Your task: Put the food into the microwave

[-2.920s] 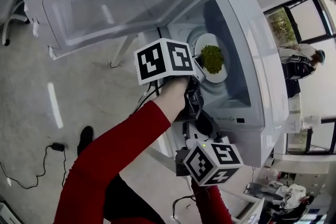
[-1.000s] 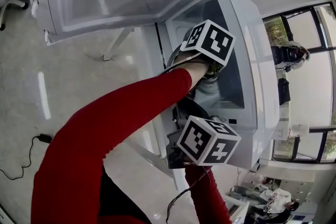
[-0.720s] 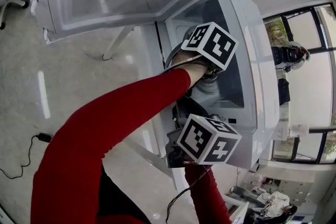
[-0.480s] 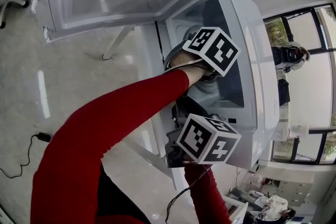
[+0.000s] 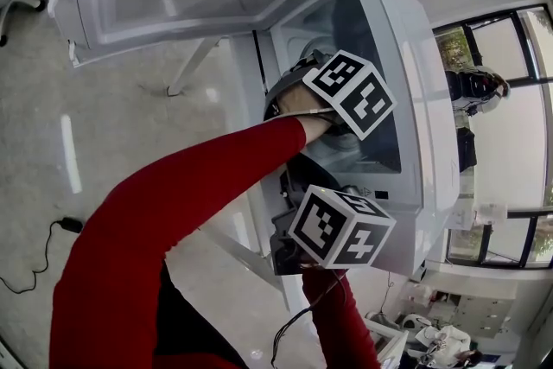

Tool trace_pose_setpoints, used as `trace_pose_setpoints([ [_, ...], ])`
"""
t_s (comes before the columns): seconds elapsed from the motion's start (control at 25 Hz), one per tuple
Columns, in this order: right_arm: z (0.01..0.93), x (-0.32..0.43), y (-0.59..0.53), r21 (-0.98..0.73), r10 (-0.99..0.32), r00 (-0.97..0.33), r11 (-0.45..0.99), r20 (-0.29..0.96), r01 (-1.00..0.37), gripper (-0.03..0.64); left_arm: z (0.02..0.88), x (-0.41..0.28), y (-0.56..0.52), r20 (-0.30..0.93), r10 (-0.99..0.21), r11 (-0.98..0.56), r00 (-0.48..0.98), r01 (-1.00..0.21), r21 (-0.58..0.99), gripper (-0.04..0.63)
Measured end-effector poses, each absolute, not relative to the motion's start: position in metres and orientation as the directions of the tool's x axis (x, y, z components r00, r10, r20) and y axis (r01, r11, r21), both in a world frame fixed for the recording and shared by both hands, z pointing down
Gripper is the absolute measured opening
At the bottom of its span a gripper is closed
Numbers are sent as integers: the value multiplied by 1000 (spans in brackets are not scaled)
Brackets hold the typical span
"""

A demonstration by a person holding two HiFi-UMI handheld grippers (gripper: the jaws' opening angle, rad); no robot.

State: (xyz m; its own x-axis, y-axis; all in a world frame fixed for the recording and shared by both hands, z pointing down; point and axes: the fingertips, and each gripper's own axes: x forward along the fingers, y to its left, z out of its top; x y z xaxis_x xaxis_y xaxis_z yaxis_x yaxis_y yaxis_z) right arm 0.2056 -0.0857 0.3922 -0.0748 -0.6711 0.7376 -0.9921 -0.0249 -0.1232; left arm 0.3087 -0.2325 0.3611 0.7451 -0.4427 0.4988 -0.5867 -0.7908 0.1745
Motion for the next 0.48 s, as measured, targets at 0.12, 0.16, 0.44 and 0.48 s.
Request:
trace_pose_setpoints([
  [0.12,393,206,-85,-122,-668,-74,-26,741,-992,14,364,307,-233,507,-442,-796,740,-584,159,106],
  [0.16,393,206,-85,-123,-667,-74,-27,741,-992,14,364,307,-234,508,-442,-798,739,-583,155,106],
  [0.44,394,205,-83,-125,-663,-77,-26,745,-992,14,374,303,-237,511,-411,-793,755,-573,208,114],
  [0.48,394,205,-83,-125,-662,-76,-27,746,-992,14,376,302,-238,510,-406,-788,758,-573,224,117],
])
